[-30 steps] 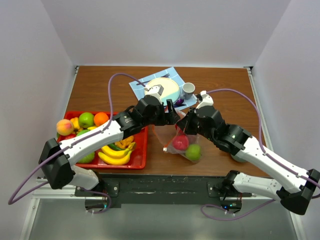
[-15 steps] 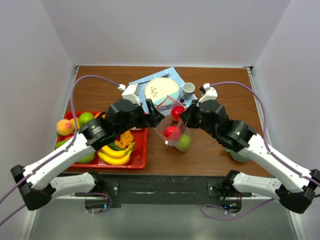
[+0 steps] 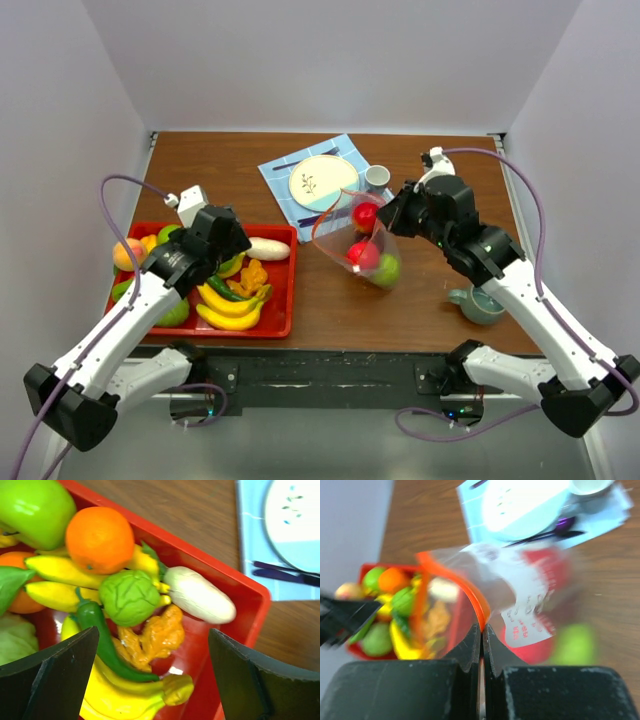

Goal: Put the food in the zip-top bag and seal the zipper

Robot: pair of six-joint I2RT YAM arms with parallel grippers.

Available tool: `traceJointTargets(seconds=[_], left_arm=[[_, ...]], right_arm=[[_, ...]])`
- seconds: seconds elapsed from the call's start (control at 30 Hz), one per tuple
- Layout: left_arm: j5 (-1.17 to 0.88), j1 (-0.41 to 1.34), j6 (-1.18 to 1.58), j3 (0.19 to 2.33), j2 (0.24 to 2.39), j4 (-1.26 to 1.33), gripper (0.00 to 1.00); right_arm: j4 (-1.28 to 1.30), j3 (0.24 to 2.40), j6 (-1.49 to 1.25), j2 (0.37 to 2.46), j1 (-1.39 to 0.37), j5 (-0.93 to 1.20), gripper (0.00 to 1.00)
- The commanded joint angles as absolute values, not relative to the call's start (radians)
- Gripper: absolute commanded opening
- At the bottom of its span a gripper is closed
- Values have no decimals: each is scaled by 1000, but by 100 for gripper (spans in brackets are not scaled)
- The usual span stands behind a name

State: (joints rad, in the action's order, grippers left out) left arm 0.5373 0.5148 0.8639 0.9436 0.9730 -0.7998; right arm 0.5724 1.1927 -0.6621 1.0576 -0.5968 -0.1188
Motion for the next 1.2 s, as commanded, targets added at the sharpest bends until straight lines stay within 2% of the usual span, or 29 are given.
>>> traceJointTargets(seconds=[0.0, 0.17, 0.73, 0.8, 0.9, 0.93, 1.0, 1.03, 1.17], left_arm=[[618, 471, 890, 922, 1032, -755, 96], [626, 434, 887, 919, 1141, -721, 99], [584, 367, 816, 808, 1262, -523, 96], [581, 362, 804, 804, 1264, -509, 91], [578, 360, 792, 801, 1252, -506, 75], [575, 360, 785, 801, 1244, -508, 65], [558, 360, 772, 811, 1233, -520, 57], [551, 360, 761, 818, 1218, -526, 49], [476, 360, 694, 847, 1149, -555, 36]], right_arm=[[495, 1129, -684, 1017, -615, 11, 0], [520, 1085, -672, 974, -615, -20, 0], [485, 1049, -684, 997, -615, 6, 0], [489, 1051, -684, 996, -615, 14, 0], [492, 1046, -681, 988, -617, 5, 0], [492, 1045, -683, 986, -615, 3, 0], [489, 1042, -684, 986, -615, 3, 0], [489, 1042, -684, 989, -617, 5, 0], [485, 1040, -686, 997, -615, 5, 0]])
